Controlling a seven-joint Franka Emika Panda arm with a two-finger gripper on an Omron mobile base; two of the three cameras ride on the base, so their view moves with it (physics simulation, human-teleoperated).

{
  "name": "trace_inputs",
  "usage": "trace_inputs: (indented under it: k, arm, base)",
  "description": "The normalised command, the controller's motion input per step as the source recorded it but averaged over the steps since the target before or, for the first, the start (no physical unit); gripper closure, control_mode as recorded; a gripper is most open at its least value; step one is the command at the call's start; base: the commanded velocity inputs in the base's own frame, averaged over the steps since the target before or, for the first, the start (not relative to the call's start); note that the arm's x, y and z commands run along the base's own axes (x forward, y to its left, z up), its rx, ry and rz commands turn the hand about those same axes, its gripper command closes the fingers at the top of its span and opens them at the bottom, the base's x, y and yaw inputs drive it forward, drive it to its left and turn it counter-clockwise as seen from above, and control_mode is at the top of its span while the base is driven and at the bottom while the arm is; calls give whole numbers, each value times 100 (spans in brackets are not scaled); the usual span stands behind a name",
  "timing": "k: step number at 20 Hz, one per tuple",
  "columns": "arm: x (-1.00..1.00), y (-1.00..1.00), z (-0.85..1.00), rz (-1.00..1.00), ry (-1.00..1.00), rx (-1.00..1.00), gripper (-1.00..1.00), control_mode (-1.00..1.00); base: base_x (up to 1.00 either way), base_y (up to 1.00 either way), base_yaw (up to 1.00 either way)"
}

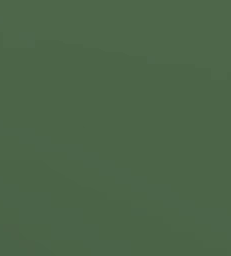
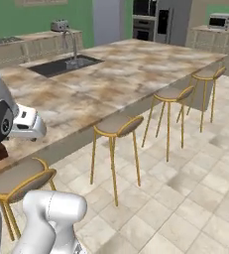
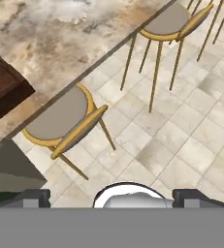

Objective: There is a tray on the dining counter. Grab the cup, mug, and pitcher and place them on the tray. The pitcher may be placed next to the tray if it cannot fit the tray.

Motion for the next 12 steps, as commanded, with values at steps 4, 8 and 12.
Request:
trace_inputs:
  k: [4,8,12]
  arm:
    - [0,0,0,0,0,0,-100,100]
    - [0,0,0,0,0,0,-100,100]
    - [0,0,0,0,0,0,-100,100]
  base:
    - [0,0,-91]
    - [0,0,-89]
    - [3,0,-86]
